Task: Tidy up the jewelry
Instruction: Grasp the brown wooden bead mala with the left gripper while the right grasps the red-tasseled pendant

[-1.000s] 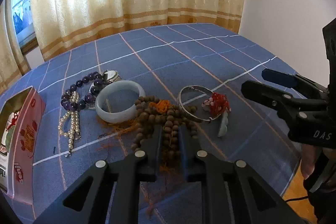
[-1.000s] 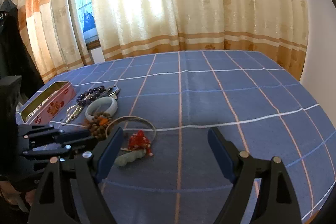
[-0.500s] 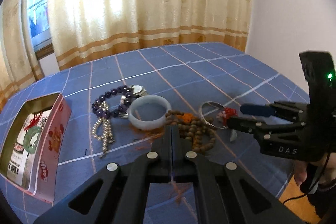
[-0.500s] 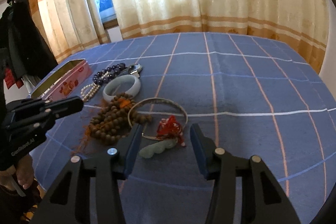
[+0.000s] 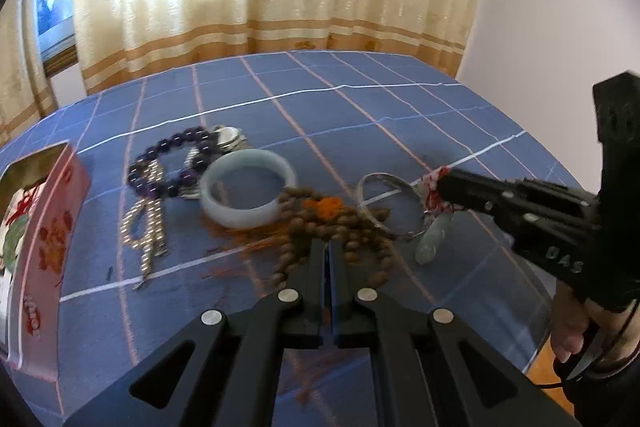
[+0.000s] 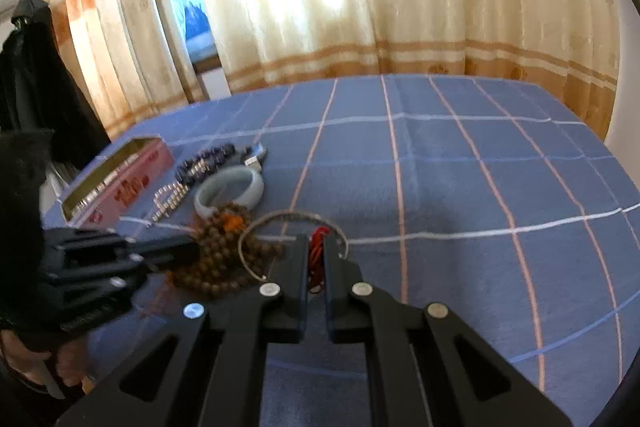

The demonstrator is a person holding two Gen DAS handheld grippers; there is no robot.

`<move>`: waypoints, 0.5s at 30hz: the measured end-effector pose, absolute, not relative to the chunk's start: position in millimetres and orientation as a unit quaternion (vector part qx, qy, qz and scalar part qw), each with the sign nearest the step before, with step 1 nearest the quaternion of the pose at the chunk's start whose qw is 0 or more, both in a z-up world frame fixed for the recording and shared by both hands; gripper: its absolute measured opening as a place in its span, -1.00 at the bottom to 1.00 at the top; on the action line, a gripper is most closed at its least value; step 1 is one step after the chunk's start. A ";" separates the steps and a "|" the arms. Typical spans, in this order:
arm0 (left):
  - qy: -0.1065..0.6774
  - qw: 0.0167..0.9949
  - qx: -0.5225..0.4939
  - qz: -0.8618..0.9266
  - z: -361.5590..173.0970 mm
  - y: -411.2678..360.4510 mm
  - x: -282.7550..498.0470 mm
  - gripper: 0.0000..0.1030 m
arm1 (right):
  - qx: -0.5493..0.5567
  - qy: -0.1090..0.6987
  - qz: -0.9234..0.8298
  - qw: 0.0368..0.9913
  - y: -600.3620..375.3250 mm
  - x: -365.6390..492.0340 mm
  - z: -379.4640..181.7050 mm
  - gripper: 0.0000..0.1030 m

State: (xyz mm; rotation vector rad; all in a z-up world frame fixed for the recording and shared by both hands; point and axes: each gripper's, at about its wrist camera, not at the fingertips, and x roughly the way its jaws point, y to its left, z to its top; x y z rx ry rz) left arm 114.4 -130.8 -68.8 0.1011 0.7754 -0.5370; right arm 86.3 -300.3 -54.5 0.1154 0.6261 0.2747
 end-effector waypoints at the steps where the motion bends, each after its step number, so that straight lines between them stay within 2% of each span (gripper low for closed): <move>1: 0.375 0.889 0.056 -0.256 -69.2 -136.2 115.6 -0.98 | 0.059 0.302 0.134 0.942 -301.1 85.3 -51.1 -0.84; 9: 0.360 0.894 0.027 -0.264 -59.2 -134.0 113.7 -0.96 | 0.069 0.275 0.125 0.951 -312.5 78.4 -34.9 -0.84; 11: 0.357 0.894 0.022 -0.269 -55.4 -131.5 109.8 -0.83 | 0.072 0.276 0.125 0.950 -312.4 78.8 -37.5 -0.84; 12: 0.355 0.893 0.021 -0.275 -54.2 -131.0 106.9 -0.53 | 0.074 0.276 0.127 0.950 -312.0 78.9 -38.7 -0.84; 13: 0.354 0.893 0.021 -0.276 -54.0 -131.0 105.6 0.05 | 0.075 0.276 0.128 0.950 -311.1 79.9 -39.7 -0.84; 15: 0.352 0.895 0.015 -0.274 -54.2 -130.0 105.3 0.71 | 0.078 0.275 0.131 0.949 -310.4 80.0 -41.1 -0.84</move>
